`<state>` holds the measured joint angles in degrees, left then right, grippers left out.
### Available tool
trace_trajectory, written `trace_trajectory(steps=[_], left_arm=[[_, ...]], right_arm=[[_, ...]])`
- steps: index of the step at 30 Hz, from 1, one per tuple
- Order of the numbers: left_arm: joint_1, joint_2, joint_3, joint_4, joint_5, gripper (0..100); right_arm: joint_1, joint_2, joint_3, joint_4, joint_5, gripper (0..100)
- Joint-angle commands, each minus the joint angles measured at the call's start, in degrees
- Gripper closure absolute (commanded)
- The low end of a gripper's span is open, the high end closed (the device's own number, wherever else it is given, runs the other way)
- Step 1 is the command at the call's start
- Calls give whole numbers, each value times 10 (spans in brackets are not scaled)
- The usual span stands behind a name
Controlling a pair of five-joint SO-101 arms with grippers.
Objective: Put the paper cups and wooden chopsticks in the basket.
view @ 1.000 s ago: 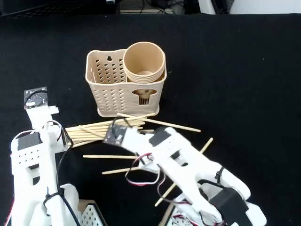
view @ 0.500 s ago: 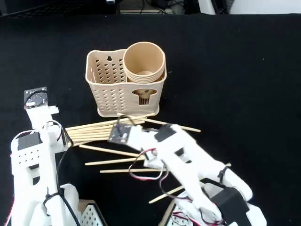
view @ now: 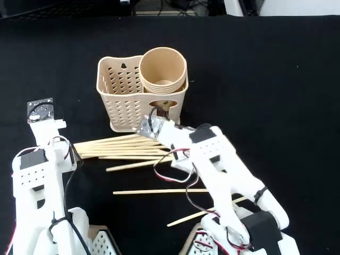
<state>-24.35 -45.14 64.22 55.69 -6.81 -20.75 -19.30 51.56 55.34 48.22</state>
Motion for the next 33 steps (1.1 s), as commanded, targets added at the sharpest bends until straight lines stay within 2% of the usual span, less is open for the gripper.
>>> trace_trajectory(steps=[1, 7, 14, 18, 22, 24, 27, 33], left_arm=[[-4, -11, -18, -10, 7, 848], [-4, -11, -18, -10, 7, 848], [-4, -11, -18, -10, 7, 848], [-4, -11, -19, -10, 7, 848], [-4, -11, -17, -10, 7, 848], [-4, -11, -17, -10, 7, 848], [-4, -11, -18, -10, 7, 848], [-4, -11, -18, -10, 7, 848]], right_arm=[[4, -3, -63, 56, -11, 986], [11, -39, -87, 101, -5, 986], [120, -46, -55, 100, 98, 986], [134, -46, -34, 100, 105, 966], [135, -48, -25, 103, 105, 815], [133, -51, -27, 105, 105, 773], [123, -51, -30, 101, 98, 780], [28, -46, -13, 59, -12, 776]])
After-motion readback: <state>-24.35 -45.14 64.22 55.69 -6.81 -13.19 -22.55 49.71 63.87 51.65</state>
